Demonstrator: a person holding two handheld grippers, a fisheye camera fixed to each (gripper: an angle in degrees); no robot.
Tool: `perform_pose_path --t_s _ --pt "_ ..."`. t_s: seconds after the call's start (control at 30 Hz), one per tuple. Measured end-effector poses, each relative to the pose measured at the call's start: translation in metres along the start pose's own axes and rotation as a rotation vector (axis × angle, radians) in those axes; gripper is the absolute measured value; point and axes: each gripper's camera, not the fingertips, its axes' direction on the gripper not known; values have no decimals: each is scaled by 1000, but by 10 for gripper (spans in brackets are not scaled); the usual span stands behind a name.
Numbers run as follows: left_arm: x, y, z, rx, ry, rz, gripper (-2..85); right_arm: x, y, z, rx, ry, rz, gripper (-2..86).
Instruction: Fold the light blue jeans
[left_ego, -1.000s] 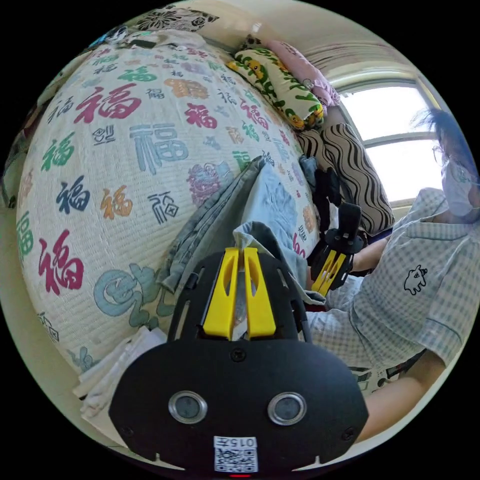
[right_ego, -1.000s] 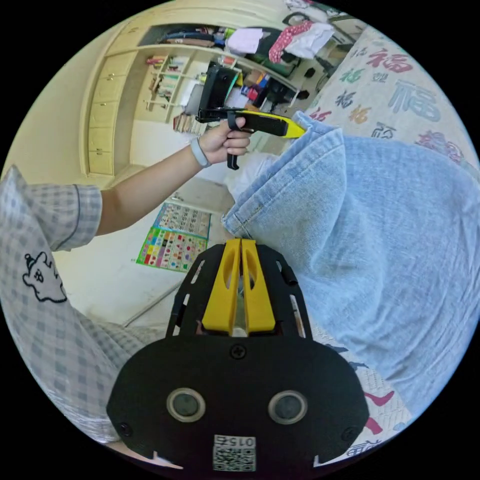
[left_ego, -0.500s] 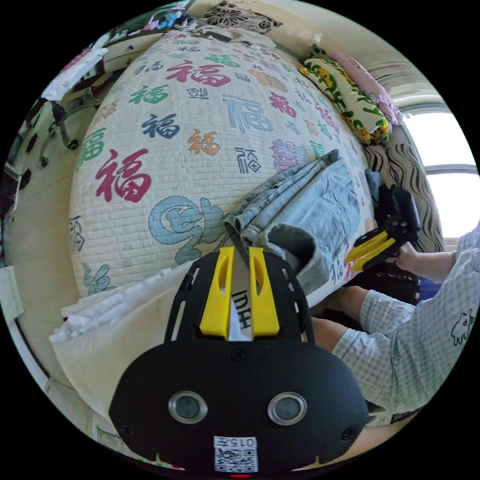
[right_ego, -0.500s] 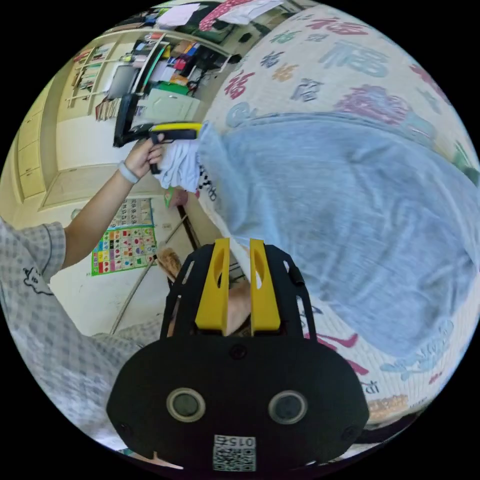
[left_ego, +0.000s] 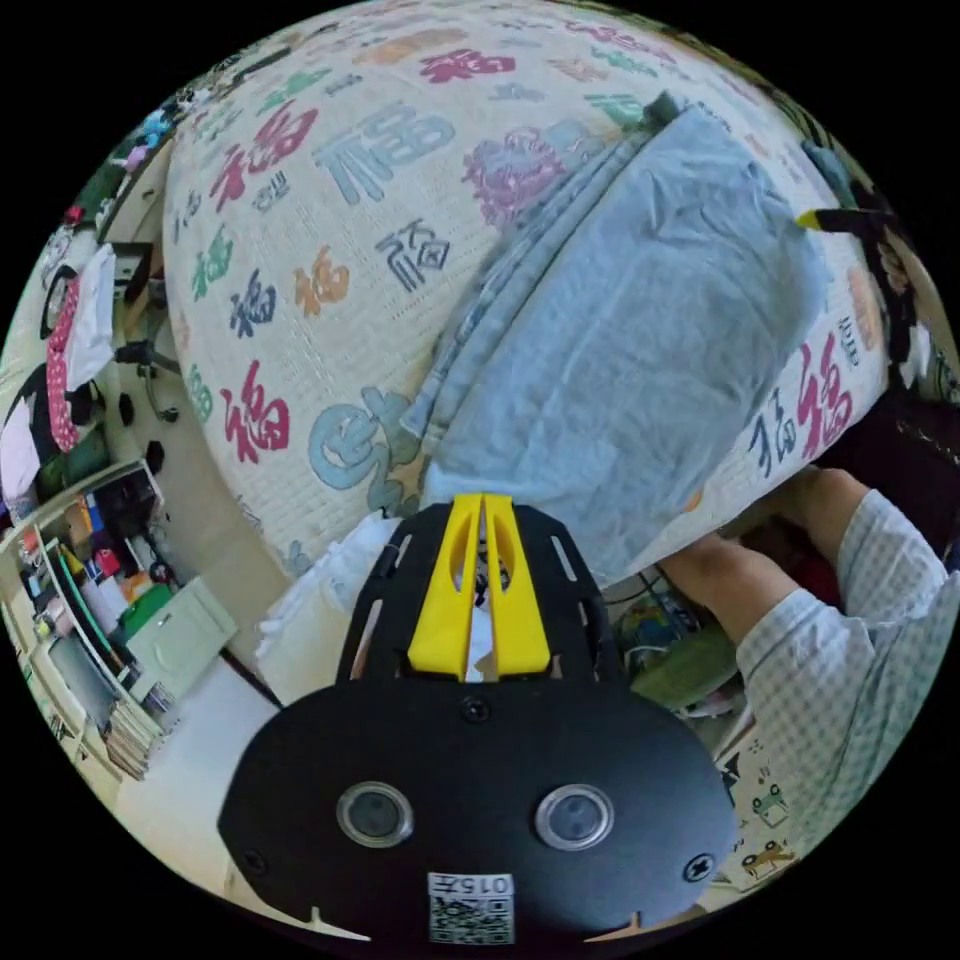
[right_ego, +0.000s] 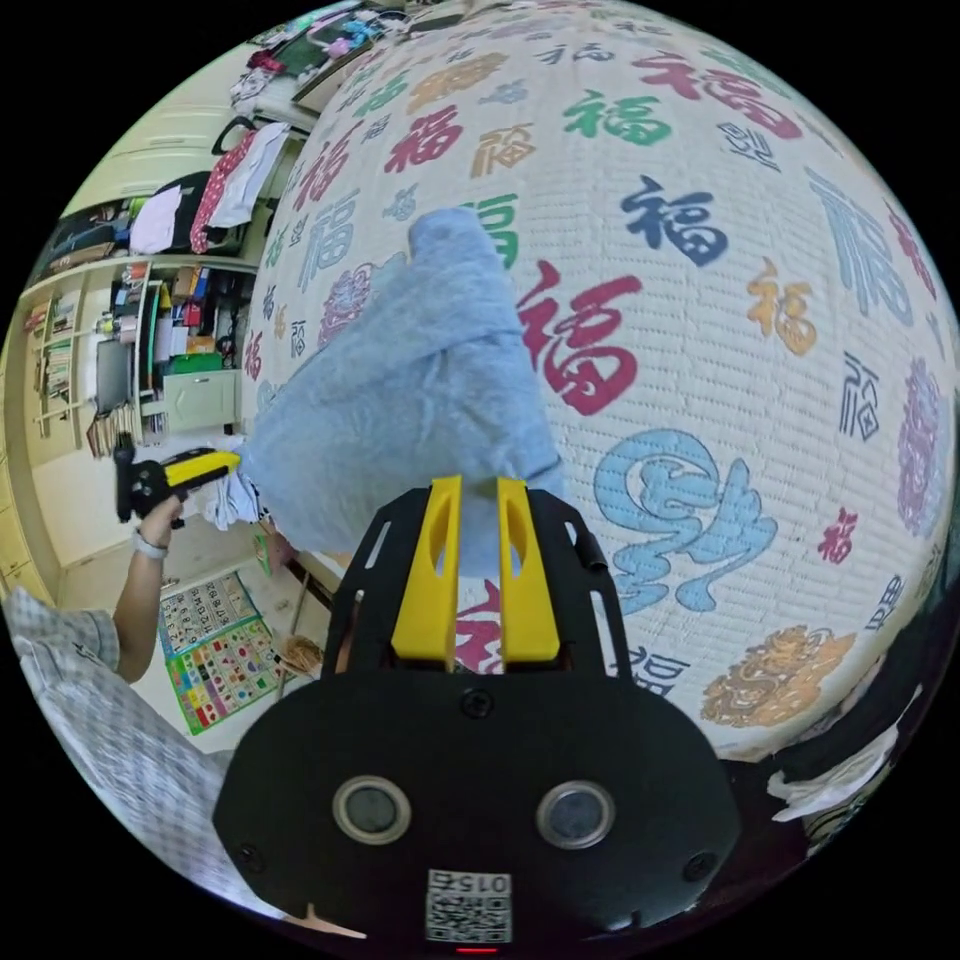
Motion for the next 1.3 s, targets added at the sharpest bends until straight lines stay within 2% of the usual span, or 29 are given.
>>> perform_pose_path --t_s 0.03,0.1,0.2,0.27,0.37,0.43,0.47,0.6,0.73,0.87,0.93,1.0,1.1,1.2,1.3 --pt "7 -17 -21 127 103 45 3 8 9 -2 23 -21 15 65" --pt "17 -55 -39 258 203 86 20 24 21 -3 38 -32 69 79" --pt "43 -140 -40 337 305 158 52 48 42 -4 82 -91 129 92" --pt "63 -190 -33 319 377 245 60 61 52 -3 102 -138 149 97" --pt "98 -254 -13 245 365 371 64 81 56 8 105 -188 142 104" --pt "116 -291 11 95 390 403 48 95 51 24 55 -285 130 85" --pt "119 -296 14 91 380 411 40 97 51 26 48 -295 117 78" --pt "122 -315 1 196 342 355 9 116 53 10 120 -333 112 47" --pt "107 -335 22 176 479 206 3 131 48 12 84 -296 68 45" --pt "111 -357 43 118 669 180 3 151 60 20 68 -335 80 56" --pt "120 -364 21 215 615 211 8 169 74 21 105 -358 117 64" --pt "135 -376 10 228 579 250 23 182 79 27 130 -405 137 68" --pt "173 -411 17 129 512 328 54 195 78 41 130 -479 156 66" --pt "218 -442 39 -48 460 420 33 200 76 46 117 -450 157 54" --pt "242 -457 41 -40 347 438 -3 205 80 44 126 -422 136 46"
